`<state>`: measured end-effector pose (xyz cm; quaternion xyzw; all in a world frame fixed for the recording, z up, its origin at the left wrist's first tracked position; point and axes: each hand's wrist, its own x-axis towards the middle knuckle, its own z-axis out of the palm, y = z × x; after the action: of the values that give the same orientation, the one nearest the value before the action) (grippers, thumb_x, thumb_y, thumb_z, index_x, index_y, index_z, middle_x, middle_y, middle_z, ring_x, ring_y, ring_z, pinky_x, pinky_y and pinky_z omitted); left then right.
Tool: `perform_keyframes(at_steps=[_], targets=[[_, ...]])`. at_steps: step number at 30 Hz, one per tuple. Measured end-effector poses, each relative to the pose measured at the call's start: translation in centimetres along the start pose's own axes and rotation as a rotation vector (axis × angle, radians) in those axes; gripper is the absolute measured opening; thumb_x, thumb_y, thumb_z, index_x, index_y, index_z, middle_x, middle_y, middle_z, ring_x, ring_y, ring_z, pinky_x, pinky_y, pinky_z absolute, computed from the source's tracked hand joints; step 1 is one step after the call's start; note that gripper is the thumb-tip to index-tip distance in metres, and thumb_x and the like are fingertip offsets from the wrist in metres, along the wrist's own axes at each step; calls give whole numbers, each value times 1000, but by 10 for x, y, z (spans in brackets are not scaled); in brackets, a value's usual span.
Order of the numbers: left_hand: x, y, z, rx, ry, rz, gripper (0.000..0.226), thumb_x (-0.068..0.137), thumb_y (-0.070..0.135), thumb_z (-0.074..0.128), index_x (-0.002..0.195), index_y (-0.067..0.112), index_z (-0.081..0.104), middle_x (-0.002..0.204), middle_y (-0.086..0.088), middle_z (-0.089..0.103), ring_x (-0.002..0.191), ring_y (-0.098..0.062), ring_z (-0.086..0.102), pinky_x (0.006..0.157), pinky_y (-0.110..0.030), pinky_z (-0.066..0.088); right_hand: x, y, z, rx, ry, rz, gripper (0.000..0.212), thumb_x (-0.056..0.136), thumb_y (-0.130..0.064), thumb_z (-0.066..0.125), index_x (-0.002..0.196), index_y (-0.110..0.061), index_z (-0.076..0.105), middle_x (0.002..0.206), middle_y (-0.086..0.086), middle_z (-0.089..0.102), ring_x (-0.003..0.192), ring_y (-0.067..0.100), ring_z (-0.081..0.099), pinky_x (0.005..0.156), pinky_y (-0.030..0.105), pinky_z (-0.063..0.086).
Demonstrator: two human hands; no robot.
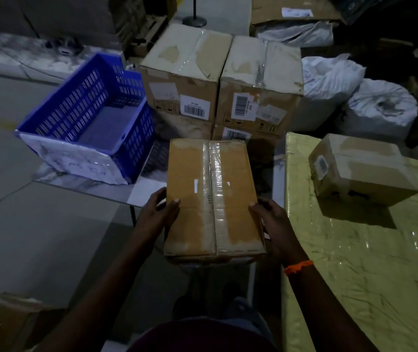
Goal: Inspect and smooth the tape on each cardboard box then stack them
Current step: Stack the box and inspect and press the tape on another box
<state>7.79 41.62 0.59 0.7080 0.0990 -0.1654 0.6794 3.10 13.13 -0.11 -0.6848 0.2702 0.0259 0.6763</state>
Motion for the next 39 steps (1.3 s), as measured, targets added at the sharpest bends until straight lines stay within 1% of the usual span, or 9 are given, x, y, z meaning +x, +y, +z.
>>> perform_keyframes(at_steps=[5, 7, 10, 17, 22, 28, 32, 36, 39], targets=[[42, 22, 3, 61, -12, -118, 52, 96, 40, 68, 144, 33, 48, 141, 3, 54, 113, -15, 58, 78, -33, 49, 40, -32, 18, -43, -61, 38, 28, 97, -30, 71, 123, -20, 66, 113, 4, 74, 97, 19, 72, 78, 34, 60], [47, 32, 8, 63, -47, -175, 39, 97, 38, 66, 132, 36, 50, 128, 2, 59, 100, -11, 58, 70, -30, 44, 51, -39, 24, -43, -92, 43, 28, 97, -33, 71, 122, -21, 68, 116, 6, 75, 100, 23, 73, 88, 42, 61], [51, 39, 12, 56, -81, -178, 41, 98, 34, 66, 131, 44, 44, 106, 13, 55, 91, -7, 53, 67, -31, 42, 53, -45, 31, -3, -124, 61, 32, 97, -34, 70, 127, -23, 63, 113, 6, 74, 99, 25, 73, 79, 39, 60], [45, 35, 1, 25, -78, -146, 58, 92, 25, 73, 142, 45, 52, 123, 3, 65, 109, -18, 61, 78, -41, 53, 37, -35, 29, 101, -94, 26, 43, 97, -36, 70, 138, -22, 64, 116, 5, 77, 101, 26, 76, 89, 47, 62], [33, 47, 3, -113, -69, -109, 32, 93, 41, 70, 122, 41, 55, 131, 8, 58, 112, -12, 58, 83, -43, 51, 15, -44, 23, 209, -8, -108, 40, 102, -46, 59, 135, -24, 62, 119, 2, 76, 108, 24, 74, 86, 44, 62], [20, 77, -1, -280, -29, -56, 56, 91, 70, 51, 123, 26, 66, 129, 3, 65, 124, -22, 56, 108, -60, 42, -11, -77, 13, 365, 64, -133, 49, 108, -55, 35, 101, -29, 76, 88, -8, 80, 79, 8, 76, 78, 44, 58], [16, 89, 0, -366, 27, 42, 40, 98, 61, 48, 107, 26, 64, 117, 5, 65, 125, -22, 53, 102, -51, 42, -15, -83, 13, 394, 85, -134, 48, 108, -54, 33, 100, -28, 73, 85, -13, 79, 87, 7, 75, 78, 35, 55], [14, 69, -4, -397, 38, 83, 26, 101, 50, 51, 122, 37, 60, 124, 11, 61, 132, -24, 51, 109, -55, 43, -17, -67, 22, 337, 113, -175, 38, 110, -44, 35, 104, -31, 71, 90, -16, 79, 86, 1, 74, 87, 34, 50], [12, 44, -8, -405, 54, 43, 25, 105, 45, 49, 127, 40, 58, 131, 11, 60, 137, -27, 48, 110, -59, 43, -18, -45, 30, 270, 113, -171, 37, 106, -47, 42, 101, -42, 78, 103, -17, 78, 115, 15, 69, 100, 41, 50]])
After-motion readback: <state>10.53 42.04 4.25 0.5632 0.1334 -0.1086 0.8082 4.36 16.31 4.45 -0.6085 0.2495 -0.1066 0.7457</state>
